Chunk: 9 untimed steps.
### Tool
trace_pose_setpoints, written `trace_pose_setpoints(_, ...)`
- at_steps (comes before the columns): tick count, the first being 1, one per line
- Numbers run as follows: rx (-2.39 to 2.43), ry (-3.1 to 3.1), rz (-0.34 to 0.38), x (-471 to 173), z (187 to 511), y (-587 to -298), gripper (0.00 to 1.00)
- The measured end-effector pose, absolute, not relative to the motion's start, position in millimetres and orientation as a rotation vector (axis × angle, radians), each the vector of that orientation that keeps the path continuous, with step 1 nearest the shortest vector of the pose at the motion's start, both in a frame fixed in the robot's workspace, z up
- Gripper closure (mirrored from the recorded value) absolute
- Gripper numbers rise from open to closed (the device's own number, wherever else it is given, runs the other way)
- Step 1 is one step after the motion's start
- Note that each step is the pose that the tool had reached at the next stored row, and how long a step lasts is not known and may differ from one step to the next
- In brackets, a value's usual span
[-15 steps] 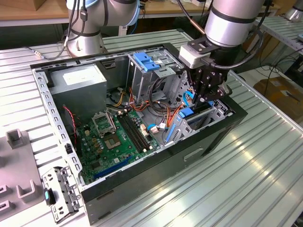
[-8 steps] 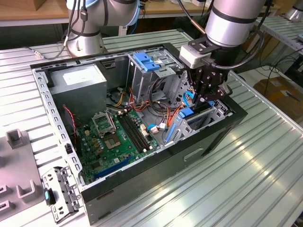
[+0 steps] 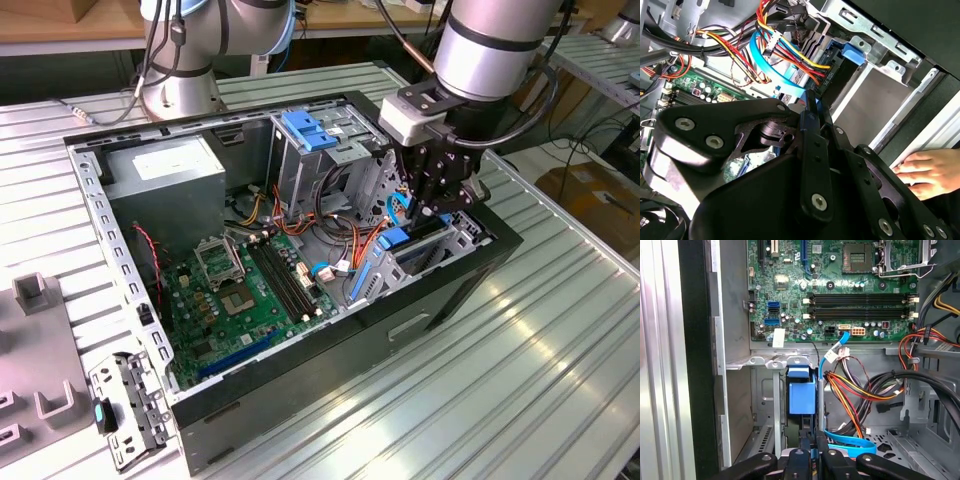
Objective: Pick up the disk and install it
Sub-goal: 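Insert the second disk wire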
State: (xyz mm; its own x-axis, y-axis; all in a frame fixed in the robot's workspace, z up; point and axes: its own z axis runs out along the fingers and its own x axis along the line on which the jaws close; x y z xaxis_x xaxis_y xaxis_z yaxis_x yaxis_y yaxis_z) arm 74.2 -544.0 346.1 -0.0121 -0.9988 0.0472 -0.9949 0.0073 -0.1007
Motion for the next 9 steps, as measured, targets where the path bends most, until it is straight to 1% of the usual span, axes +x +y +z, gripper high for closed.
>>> trace_pose_setpoints(9, -2.187, 2.197, -0.16, 74.2, 340.0, -545.2, 0.84)
